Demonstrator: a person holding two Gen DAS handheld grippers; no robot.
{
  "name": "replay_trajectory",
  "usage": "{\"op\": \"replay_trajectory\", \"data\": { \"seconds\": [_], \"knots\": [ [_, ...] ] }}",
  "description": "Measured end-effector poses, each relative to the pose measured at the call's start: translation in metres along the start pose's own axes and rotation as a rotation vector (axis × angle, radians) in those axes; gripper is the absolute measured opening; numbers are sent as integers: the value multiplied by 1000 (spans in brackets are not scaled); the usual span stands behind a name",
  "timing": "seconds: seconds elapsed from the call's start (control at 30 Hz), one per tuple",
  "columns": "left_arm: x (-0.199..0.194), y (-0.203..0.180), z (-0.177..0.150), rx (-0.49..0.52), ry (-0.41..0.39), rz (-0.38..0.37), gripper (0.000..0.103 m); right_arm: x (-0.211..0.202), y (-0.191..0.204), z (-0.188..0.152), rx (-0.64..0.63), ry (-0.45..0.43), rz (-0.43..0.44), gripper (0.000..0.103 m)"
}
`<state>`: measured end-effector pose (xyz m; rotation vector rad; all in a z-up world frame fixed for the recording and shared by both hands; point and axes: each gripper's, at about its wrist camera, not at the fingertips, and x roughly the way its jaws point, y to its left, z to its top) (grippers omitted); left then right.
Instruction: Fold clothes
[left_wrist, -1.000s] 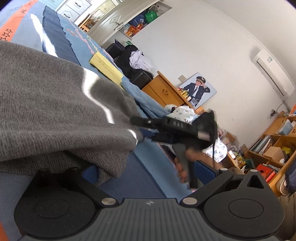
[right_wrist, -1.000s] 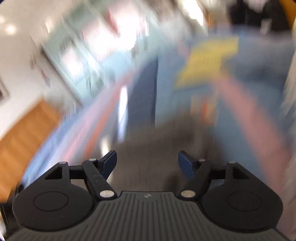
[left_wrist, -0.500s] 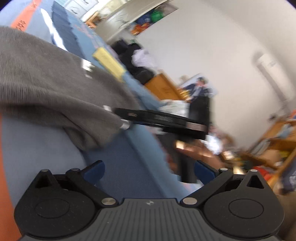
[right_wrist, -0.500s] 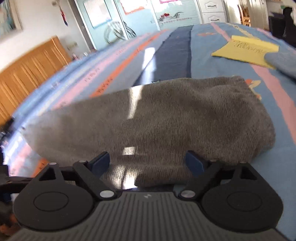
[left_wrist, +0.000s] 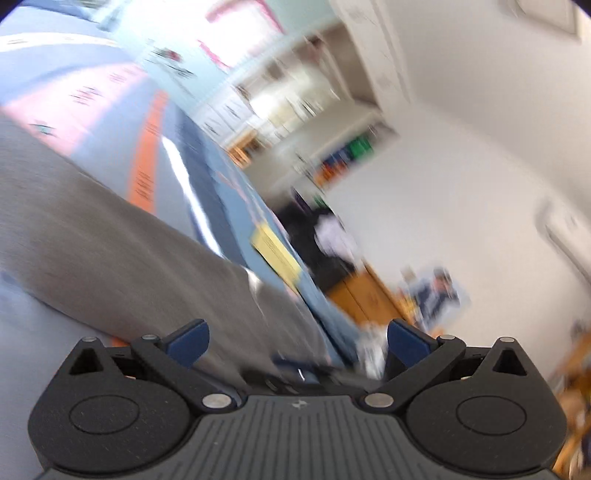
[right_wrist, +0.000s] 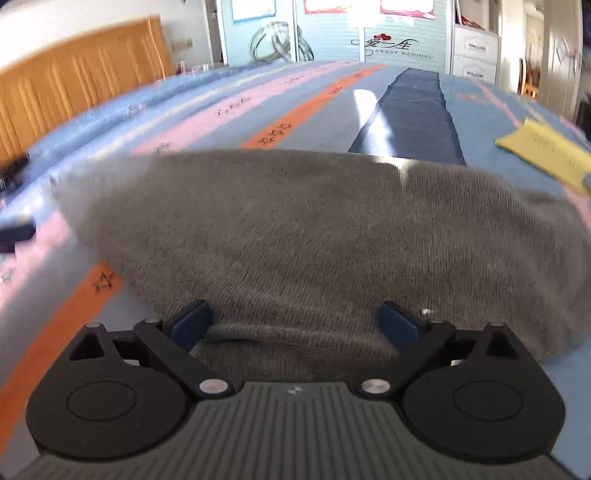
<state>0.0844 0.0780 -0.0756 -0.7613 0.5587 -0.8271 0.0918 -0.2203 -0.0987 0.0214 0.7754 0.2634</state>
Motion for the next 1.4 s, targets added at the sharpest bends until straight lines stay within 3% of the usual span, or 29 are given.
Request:
{"op": "replay_trajectory", "data": {
  "seconds": [0.03,0.17,0.27,0.33,0.4,0.43,0.47,0.53,0.63,0.67,0.77,0.87,0.9,0.97,1.03,1.1,1.17,1.23,1.3,1.33,1.37,1.4],
  "knots": [
    [-4,3,4,-12,-14,31,102,-1,0,5,20,17,-4,96],
    [-12,8,12,-4,-32,134,102,-12,1,32,99,-98,99,96],
    [-22,12,20,1,-62,177,102,12,20,58,36,-101,144,96],
    [-28,15,25,5,-81,207,102,34,40,72,-65,-62,211,96],
    [-34,18,30,9,-101,236,102,66,62,81,-168,42,269,96],
    [-37,20,33,10,-111,250,102,89,70,83,-221,106,232,98],
    [-42,22,35,3,-127,266,102,104,76,85,-290,98,180,103],
    [-52,28,41,-32,-169,293,102,118,76,99,-270,77,133,103],
    [-72,38,47,-102,-221,284,102,119,75,117,-202,123,116,102],
    [-78,40,48,-124,-237,283,102,113,77,120,-191,123,145,102],
    [-90,46,47,-178,-268,282,102,92,81,128,-125,89,340,102],
    [-93,50,47,-216,-276,277,102,112,76,129,86,121,663,102],
    [-94,50,48,-215,-279,281,102,124,77,128,126,167,714,101],
    [-97,49,48,-211,-287,291,102,150,73,127,140,210,645,88],
    [-99,48,48,-211,-286,293,102,156,54,136,258,161,616,70],
    [-99,47,47,-211,-279,291,102,146,44,143,273,112,523,70],
    [-97,49,46,-217,-273,298,102,132,45,143,252,116,551,73],
    [-95,51,46,-220,-265,313,102,129,55,139,199,170,644,79],
    [-90,51,47,-210,-245,350,102,137,63,134,132,208,621,83],
    [-88,51,47,-204,-236,369,102,142,67,131,97,226,604,73],
    [-86,51,47,-199,-226,388,102,141,60,135,123,189,553,65],
    [-84,51,47,-194,-216,406,102,139,51,140,159,141,495,48]
  ]
}}
